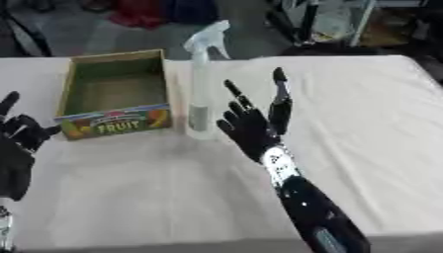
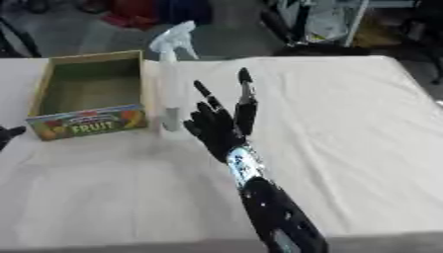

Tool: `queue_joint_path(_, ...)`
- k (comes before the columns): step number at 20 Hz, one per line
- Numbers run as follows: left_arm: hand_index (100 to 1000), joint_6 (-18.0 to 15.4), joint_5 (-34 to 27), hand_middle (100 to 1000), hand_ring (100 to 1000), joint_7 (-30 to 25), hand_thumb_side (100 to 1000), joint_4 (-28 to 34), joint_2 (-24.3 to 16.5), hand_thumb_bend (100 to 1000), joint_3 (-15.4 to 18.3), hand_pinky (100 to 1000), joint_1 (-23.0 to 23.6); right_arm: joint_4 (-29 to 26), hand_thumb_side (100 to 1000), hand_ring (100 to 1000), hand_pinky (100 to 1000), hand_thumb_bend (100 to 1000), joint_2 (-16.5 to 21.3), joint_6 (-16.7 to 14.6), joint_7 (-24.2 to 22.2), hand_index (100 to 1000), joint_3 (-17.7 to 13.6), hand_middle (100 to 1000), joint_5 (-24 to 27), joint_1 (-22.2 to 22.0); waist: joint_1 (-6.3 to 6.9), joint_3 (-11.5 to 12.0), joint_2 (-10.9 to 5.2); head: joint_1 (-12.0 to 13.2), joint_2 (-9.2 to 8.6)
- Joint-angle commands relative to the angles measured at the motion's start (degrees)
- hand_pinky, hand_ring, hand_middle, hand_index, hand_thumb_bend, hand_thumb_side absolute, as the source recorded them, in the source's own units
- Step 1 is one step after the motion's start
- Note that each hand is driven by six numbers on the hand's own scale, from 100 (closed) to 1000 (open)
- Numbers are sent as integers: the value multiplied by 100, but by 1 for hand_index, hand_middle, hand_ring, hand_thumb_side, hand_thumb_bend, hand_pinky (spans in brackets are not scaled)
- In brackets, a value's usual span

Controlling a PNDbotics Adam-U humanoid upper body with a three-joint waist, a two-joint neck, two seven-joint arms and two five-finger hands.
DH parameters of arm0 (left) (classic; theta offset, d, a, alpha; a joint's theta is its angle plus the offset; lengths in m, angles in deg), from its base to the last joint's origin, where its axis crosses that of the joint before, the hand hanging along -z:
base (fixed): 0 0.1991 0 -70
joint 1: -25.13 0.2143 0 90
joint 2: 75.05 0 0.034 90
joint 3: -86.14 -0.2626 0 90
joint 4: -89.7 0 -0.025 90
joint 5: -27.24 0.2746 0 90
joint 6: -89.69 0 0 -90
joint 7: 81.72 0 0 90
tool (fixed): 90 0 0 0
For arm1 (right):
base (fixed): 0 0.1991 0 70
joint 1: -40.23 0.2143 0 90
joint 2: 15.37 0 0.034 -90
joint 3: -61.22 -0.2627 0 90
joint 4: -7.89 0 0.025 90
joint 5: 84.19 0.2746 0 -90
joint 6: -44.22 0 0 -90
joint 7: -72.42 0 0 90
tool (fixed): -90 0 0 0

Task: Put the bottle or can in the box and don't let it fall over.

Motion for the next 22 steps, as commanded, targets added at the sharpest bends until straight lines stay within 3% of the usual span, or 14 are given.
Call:
queue_joint_path(1, 936, 0, -41, 359, 346, -24, 1000, 45, -42, 496, -14, 636, -85, 71, 1000, 119, 173, 542, -120, -8, 4, 1000, -69, 131, -97, 152, 37, 24, -52, -59, -13)
queue_joint_path(9, 936, 18, -54, 359, 346, -52, 1000, 31, -12, 495, -46, 636, -103, -18, 1000, 231, 347, 511, -294, -22, 389, 1000, -323, 236, -415, 301, 68, 97, -54, -193, -13)
queue_joint_path(22, 937, 34, -79, 358, 346, -92, 1000, 25, 13, 497, -93, 636, -131, -145, 1000, 245, 368, 468, -362, -161, 766, 1000, -632, 245, -571, 778, 105, 245, -62, -372, -13)
